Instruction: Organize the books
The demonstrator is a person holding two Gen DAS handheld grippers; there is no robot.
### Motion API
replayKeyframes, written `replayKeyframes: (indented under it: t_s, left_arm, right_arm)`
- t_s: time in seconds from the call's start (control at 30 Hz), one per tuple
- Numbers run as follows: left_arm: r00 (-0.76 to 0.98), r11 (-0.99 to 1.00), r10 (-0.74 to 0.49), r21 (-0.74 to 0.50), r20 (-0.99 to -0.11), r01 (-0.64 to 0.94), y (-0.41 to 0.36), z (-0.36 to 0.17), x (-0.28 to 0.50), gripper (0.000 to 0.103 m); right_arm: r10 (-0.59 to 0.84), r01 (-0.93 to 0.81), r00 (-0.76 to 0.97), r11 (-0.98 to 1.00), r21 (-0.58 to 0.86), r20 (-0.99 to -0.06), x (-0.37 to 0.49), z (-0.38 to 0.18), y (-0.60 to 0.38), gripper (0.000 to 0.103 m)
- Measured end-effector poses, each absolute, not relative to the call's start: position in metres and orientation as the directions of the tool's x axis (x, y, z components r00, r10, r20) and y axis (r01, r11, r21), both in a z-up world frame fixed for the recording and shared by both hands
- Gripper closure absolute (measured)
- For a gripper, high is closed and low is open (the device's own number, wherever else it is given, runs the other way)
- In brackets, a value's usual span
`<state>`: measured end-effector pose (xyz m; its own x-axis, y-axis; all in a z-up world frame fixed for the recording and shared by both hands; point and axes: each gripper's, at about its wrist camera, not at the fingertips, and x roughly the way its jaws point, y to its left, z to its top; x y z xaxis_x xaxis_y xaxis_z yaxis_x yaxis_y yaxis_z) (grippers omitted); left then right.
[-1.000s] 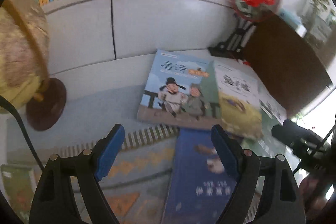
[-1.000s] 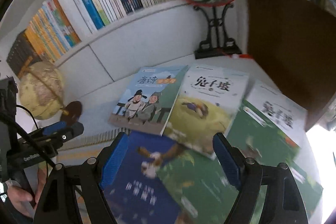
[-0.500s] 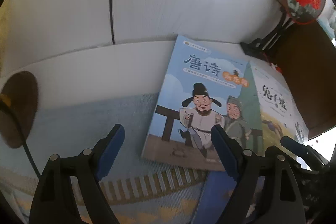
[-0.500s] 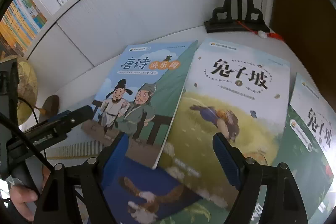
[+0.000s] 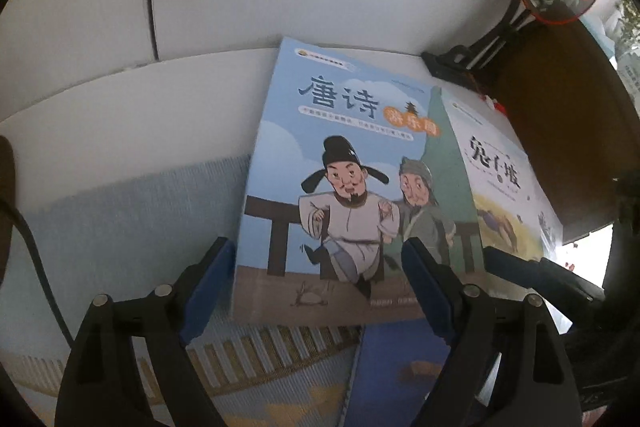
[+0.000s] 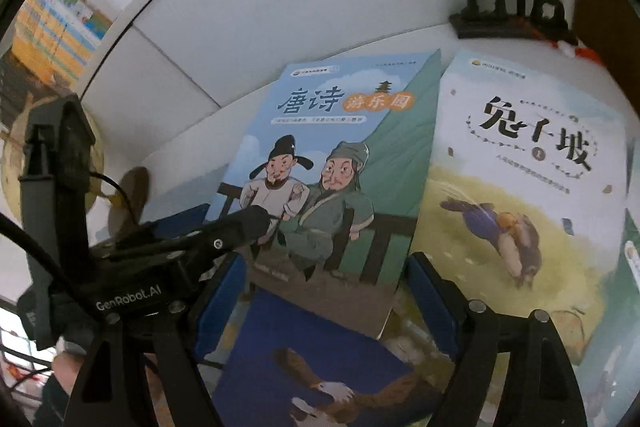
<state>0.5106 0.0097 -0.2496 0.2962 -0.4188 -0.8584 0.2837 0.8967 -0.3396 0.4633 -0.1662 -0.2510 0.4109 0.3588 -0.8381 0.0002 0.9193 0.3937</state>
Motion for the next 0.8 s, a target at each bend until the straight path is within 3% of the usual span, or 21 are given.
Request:
replayKeyframes:
  t_s: [0.3,0.47,0.8]
  left_arm:
    - [0.31,0.901,-0.402,-0.311,-0.862,0.302,0.012,-0.253,0.509,0.02]
    - [0.31,0.888,-0.391,-0.267,-0.867,0.374,-0.002,-0.252,0.497,0.02]
    - [0.348,0.887,-0.391,-0.247,-0.852,0.391,-0.001,-0.222,0.431,0.02]
  right_arm:
    - [0.255,0.092,0.495,0.935,0.342,-0.831,0.481,-0.248,-0.197,0.022]
    - [0.38,0.052,0.424,0.896,0.441,-0.822,0.504,-0.261,-0.192,0.023]
    - [0.42,-0.007,0.38,0.892,0.451,-0.824,0.471,-0.247,-0.192,0.023]
